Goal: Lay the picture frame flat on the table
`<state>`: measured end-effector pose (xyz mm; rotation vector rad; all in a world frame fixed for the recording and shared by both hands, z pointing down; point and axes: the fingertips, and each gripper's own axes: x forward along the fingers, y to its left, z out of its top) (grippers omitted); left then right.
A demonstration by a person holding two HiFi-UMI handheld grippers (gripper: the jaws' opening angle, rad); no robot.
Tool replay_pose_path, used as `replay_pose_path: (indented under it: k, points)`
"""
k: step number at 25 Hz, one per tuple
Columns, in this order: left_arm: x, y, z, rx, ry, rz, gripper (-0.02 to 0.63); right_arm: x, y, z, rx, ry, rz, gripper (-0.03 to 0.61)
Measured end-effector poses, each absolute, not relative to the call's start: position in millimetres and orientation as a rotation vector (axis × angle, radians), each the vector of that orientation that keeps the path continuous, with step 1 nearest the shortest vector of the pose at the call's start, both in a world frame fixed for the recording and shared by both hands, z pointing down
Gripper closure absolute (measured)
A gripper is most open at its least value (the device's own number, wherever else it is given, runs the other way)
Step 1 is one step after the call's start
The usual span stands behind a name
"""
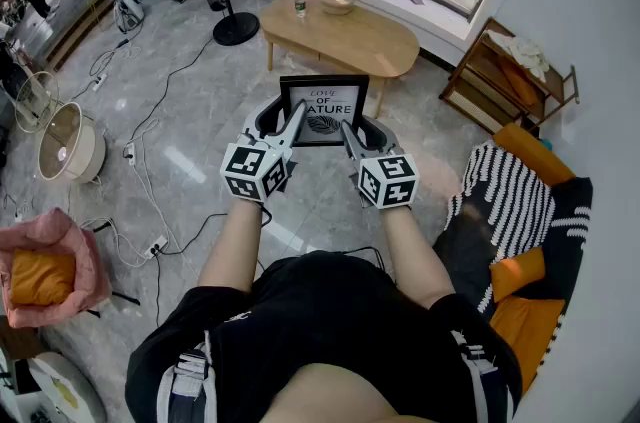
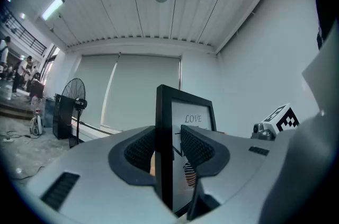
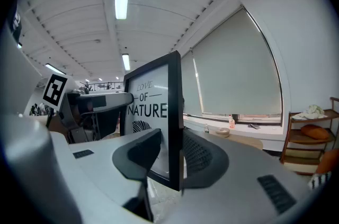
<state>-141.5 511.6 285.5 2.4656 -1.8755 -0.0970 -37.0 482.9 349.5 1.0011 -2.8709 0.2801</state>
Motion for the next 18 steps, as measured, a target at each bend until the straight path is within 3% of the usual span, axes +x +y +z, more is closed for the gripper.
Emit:
replay_pose_path:
  k: [18]
  points:
    - [-168.0, 538.3, 291.4, 2.523, -1.833, -0.096, 0.46, -62.3, 516.3, 357.3, 1.062, -2.873, 0.305, 0.433]
